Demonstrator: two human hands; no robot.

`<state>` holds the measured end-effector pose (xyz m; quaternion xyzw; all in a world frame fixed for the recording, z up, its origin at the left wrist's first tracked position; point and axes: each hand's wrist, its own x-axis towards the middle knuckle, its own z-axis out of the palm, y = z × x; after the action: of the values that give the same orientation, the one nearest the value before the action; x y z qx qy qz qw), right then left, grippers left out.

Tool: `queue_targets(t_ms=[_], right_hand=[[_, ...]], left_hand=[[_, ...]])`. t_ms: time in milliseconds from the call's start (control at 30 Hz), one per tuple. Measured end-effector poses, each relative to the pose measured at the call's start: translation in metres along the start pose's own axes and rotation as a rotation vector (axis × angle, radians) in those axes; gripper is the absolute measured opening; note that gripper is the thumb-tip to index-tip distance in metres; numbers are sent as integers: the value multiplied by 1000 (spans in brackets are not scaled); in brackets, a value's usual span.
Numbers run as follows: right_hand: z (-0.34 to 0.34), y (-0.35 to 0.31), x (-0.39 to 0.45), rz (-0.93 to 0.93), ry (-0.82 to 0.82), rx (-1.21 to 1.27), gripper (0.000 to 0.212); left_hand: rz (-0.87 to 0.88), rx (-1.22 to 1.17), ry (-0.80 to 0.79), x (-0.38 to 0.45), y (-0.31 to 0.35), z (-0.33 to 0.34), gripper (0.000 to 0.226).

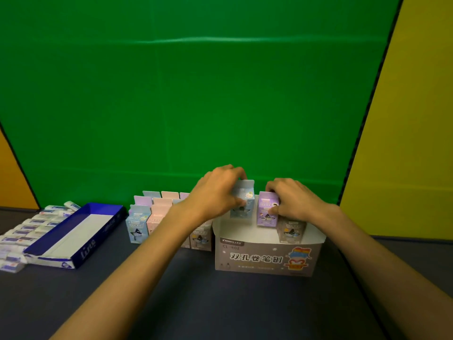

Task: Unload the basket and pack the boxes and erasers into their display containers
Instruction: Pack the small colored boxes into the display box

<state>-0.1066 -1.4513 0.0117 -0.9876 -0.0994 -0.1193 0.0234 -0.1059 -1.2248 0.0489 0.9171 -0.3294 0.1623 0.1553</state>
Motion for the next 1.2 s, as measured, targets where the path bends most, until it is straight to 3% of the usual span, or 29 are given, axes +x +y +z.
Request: queue_targets(t_ms=[100,267,600,900,1200], right_hand=[[6,3,-1,-13,26,-146,41],[12,3,-1,-27,51,-317,45],[13,4,-6,-19,50,-265,51],[1,5,-8,-11,67,-219,46],[-18,-29,-4,-51,173,20,31]], left_hand=[[17,195,-76,12,10,18,47],[-19,316,-171,30,19,46,43],[-41,173,-212,40,12,79,38],[-70,233,-159,33,13,77,47],[-159,184,12,16,-23,7,38]])
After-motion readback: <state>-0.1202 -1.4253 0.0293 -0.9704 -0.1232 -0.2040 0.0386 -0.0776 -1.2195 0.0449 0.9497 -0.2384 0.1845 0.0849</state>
